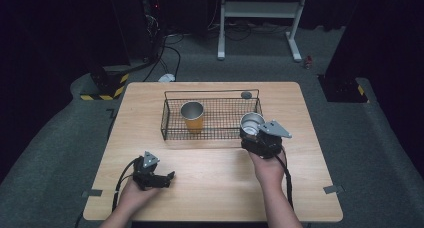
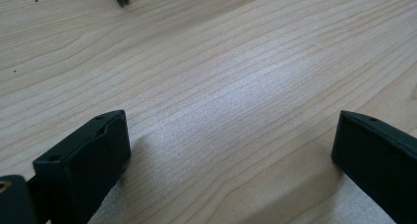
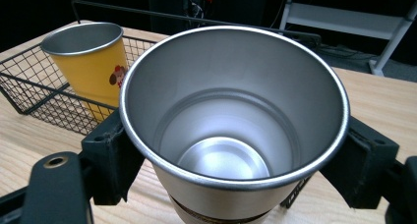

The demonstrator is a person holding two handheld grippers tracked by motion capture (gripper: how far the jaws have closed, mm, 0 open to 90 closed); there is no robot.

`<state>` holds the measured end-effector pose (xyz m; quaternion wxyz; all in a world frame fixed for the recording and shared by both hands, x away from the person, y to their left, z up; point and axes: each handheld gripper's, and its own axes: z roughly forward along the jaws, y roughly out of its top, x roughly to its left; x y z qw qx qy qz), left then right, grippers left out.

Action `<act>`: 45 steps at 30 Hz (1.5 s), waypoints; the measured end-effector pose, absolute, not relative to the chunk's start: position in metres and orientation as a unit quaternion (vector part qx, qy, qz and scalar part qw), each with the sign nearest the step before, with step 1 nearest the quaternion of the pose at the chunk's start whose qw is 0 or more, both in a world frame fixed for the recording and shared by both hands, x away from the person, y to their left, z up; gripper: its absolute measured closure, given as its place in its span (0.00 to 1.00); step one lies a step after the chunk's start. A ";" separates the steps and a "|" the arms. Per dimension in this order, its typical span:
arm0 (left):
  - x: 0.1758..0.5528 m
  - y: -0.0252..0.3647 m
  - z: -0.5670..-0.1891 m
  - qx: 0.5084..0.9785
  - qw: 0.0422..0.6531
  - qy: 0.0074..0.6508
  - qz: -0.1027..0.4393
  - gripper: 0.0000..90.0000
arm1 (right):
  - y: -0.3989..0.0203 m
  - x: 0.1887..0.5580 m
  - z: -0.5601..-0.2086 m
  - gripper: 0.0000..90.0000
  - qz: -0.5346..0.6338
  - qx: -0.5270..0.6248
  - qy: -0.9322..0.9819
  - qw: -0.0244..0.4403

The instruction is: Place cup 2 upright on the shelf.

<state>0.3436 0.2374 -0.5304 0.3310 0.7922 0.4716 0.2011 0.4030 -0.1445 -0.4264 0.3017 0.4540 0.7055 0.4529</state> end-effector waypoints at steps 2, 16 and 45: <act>0.344 0.237 -0.530 0.792 0.331 0.471 0.201 0.02 | -0.143 0.406 -0.425 0.21 0.453 0.452 0.707 0.301; 0.344 0.238 -0.530 0.793 0.331 0.471 0.201 0.02 | -0.130 0.426 -0.410 0.21 0.448 0.443 0.711 0.314; 0.344 0.237 -0.530 0.795 0.331 0.467 0.201 0.02 | -0.114 0.479 -0.403 0.21 0.428 0.472 0.707 0.308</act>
